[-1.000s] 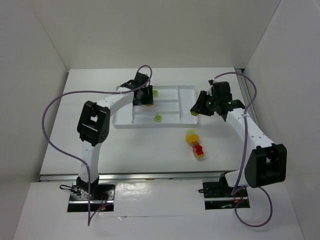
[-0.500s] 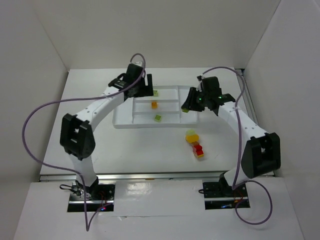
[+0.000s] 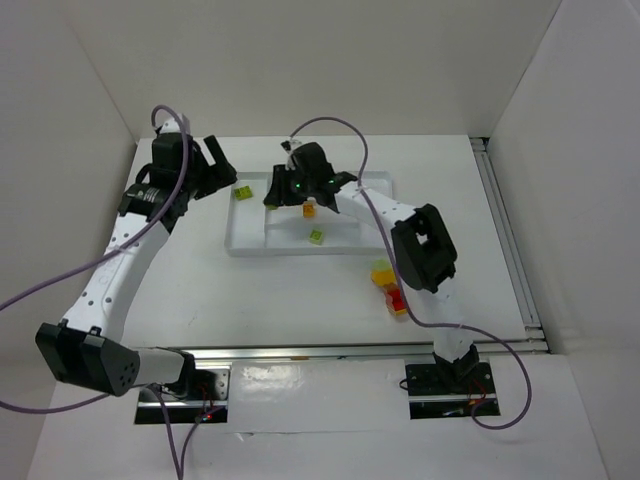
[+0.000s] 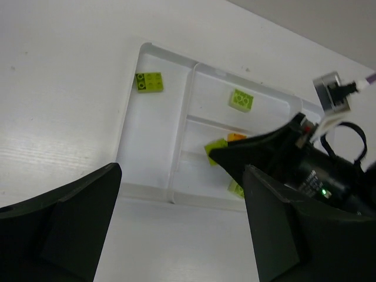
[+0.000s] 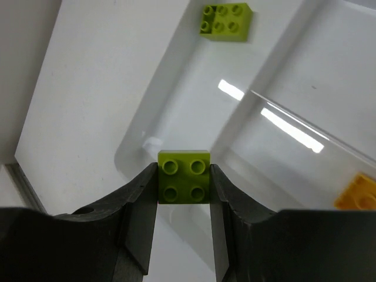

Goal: Sort the legos into containers by color

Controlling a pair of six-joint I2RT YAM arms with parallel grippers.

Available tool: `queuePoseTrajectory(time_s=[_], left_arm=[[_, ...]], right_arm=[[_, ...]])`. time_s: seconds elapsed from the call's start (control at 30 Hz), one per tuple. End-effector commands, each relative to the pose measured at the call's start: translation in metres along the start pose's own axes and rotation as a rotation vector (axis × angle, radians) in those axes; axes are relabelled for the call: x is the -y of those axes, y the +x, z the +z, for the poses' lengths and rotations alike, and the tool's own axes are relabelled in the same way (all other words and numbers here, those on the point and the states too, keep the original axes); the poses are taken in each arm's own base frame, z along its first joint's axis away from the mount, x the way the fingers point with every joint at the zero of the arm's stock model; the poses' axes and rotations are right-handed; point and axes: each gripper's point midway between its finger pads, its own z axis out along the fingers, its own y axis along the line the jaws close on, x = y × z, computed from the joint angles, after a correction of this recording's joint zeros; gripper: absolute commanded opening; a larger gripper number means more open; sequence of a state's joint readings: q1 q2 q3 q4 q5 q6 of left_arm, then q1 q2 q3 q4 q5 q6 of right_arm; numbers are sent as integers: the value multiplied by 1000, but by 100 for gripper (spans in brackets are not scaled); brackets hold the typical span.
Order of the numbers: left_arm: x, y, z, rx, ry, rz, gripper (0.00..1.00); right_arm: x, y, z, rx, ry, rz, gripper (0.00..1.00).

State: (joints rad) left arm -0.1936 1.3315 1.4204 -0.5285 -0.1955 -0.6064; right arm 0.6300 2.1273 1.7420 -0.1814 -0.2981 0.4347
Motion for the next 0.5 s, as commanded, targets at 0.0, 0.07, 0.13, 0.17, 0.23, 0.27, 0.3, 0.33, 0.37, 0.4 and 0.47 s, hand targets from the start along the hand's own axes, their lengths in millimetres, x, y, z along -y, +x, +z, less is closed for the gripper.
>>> queuePoseTrajectory(time_s=[0.0,0.07,0.13,0.17,0.23,0.27,0.3,0.33,0.37,0.4,0.47], left_arm=[[-10,-3,-18,22,-3,-17,94],[-20,0,-20,15,-18,-25,94],[-24,-1,-24,19,-26,-20,94],[-25,0,-26,19,-26,-20,94],[-27,4,-24,9,-31,-19,94],[-26,2,-28,19,-26,-20,94],[-31,5,-26,13,-38,-23,94],[-31,5,-26,13,-38,-23,94],[-31,5,-26,13,-38,-13,94],[-31,5,-26,13,-38,-13,94],[-35,3,-26,16,-46,-5,93]], right_arm=[[-39,-28,30,96,-97,-70,26],[-44,-25,53,84,-127,-79,27],[-42,-5,79,48,-103,-79,34],[-47,-15,81,64,-111,-84,43],[-44,-6,95,43,-98,-81,81],[-47,-10,93,48,-101,-83,86],[-47,-10,93,48,-101,-83,91],[-50,-14,87,55,-104,-94,94],[-50,-30,73,86,-81,-92,94],[-39,-20,69,66,-38,-110,94],[-28,-37,37,116,96,-112,88]])
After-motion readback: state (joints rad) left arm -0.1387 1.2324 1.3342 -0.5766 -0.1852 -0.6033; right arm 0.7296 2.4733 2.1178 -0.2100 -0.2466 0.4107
